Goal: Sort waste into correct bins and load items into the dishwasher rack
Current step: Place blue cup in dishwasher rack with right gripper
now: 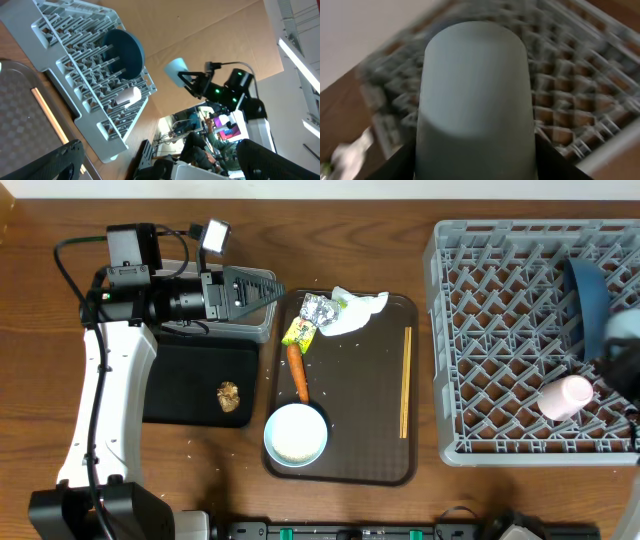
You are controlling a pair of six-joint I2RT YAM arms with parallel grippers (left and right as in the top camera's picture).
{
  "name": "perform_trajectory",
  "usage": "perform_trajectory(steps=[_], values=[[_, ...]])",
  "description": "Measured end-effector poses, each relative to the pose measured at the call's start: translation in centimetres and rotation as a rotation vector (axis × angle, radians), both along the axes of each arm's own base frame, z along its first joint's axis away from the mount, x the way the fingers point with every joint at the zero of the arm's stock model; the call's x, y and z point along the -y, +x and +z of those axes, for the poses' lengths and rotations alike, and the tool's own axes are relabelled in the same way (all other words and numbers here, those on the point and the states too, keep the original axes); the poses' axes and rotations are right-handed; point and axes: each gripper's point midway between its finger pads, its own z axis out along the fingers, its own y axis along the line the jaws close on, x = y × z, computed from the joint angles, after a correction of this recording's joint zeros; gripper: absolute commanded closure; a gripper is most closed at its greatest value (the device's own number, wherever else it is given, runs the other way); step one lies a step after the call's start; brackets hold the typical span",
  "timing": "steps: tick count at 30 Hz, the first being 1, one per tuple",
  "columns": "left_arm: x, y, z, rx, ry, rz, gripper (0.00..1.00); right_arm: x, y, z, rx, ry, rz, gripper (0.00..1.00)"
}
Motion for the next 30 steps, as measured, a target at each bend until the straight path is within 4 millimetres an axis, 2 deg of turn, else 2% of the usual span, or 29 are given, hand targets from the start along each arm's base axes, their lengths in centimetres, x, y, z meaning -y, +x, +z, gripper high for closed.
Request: perform_trajectory(steps=[5, 9, 14, 17, 19, 23, 26, 28, 30], values=[[0.0, 0.0, 0.0, -0.002, 0.001, 0.001, 0.02, 5.1, -0.5, -4.2, -0.103, 0.119, -0.221, 0.57], [0.0, 0.0, -0.1, -0.003, 0.002, 0.002, 0.02, 7.7, -1.0, -7.9, -0.183, 0.223, -0.334, 0.57], [0.0, 0.0, -0.1, -0.003, 0.002, 0.002, 0.02, 9.1, -1.4, -12.1, -0.28, 0.336, -0.407, 0.47], [0.0, 0.0, -0.1, -0.003, 0.002, 0.002, 0.02, 8.8, -1.2, -14.4, -0.322, 0.426, -0.413, 0.29], [0.0, 0.0, -0.1, -0.004, 0.002, 0.002, 0.02, 8.6, -0.7, -15.1, -0.318, 0.471, -0.398, 0.26], [0.1, 0.1, -0.3, -0.01, 0.013, 0.007, 0.02, 7.9, 1.0, -14.8, -0.25, 0.535, -0.341, 0.24], [0.3, 0.2, -1.5, -0.056, 0.066, 0.033, 0.02, 7.2, 1.6, -13.8, -0.218, 0.571, -0.307, 0.22], [0.7, 0.2, -3.0, -0.104, 0.144, 0.06, 0.02, 6.8, 1.8, -12.2, -0.191, 0.57, -0.283, 0.21], [1.3, 0.1, -4.6, -0.133, 0.231, 0.078, 0.02, 6.5, 2.3, -9.5, -0.133, 0.527, -0.245, 0.21]])
